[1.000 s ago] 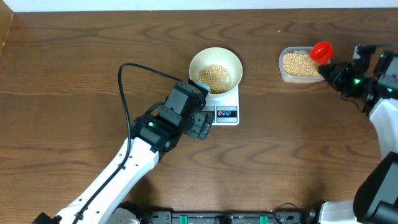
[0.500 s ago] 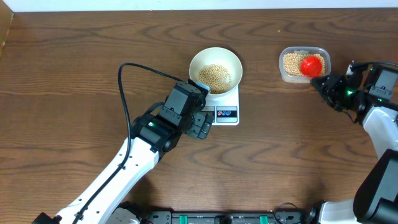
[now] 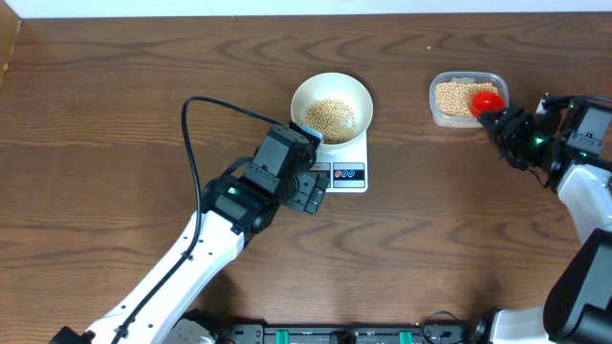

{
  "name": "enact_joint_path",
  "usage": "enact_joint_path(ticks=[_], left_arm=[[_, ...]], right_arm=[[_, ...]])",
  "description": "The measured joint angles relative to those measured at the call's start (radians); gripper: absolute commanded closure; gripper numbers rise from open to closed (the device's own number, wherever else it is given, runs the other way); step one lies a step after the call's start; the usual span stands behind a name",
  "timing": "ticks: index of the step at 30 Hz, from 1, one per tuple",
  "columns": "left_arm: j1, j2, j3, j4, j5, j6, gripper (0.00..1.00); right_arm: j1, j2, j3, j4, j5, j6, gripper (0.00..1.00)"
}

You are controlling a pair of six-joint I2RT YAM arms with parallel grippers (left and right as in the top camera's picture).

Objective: Scoop item into bowl and weigh 50g on scale
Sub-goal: 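Lower the red scoop into the soybean tub with the right gripper, then open the right gripper to release the scoop handle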

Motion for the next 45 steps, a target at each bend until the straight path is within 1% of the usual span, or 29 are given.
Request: enact_joint_path(ticks=[4,9,19,20,23,24,25,26,30,34,37,45], left_arm=[[0.0,0.0,0.0,0.0,0.0,0.0,0.08],[0.0,0.0,0.0,0.0,0.0,0.0,0.08],[0.0,0.0,0.0,0.0,0.0,0.0,0.08],[0.0,0.0,0.0,0.0,0.0,0.0,0.08],[0.0,0.0,0.0,0.0,0.0,0.0,0.08],[0.0,0.0,0.0,0.0,0.0,0.0,0.08],[0.0,0.0,0.0,0.0,0.0,0.0,0.08],[0.0,0.0,0.0,0.0,0.0,0.0,0.08],[0.0,0.0,0.0,0.0,0.0,0.0,0.08],[0.0,0.0,0.0,0.0,0.0,0.0,0.08],[0.0,0.0,0.0,0.0,0.0,0.0,0.08],[0.0,0.0,0.0,0.0,0.0,0.0,0.08]], right_arm=[[0.002,0.0,0.0,0.008,0.024,0.013,0.24],[0.015,0.0,0.0,0.039,0.054,0.02,0.21],[0.069,0.0,0.0,0.113,0.115,0.04,0.17],[0.076,0.0,0.0,0.117,0.122,0.042,0.14],[0.093,0.0,0.0,0.118,0.135,0.048,0.12],[0.097,0.0,0.0,0.117,0.135,0.049,0.08],[0.097,0.0,0.0,0.114,0.134,0.049,0.02],[0.097,0.0,0.0,0.111,0.13,0.05,0.01],[0.089,0.0,-0.001,0.085,0.095,0.036,0.01],[0.05,-0.006,-0.003,-0.045,0.081,0.021,0.01],[0.021,-0.01,-0.003,-0.101,0.085,0.011,0.01],[-0.021,-0.016,-0.003,-0.137,0.08,-0.023,0.01]])
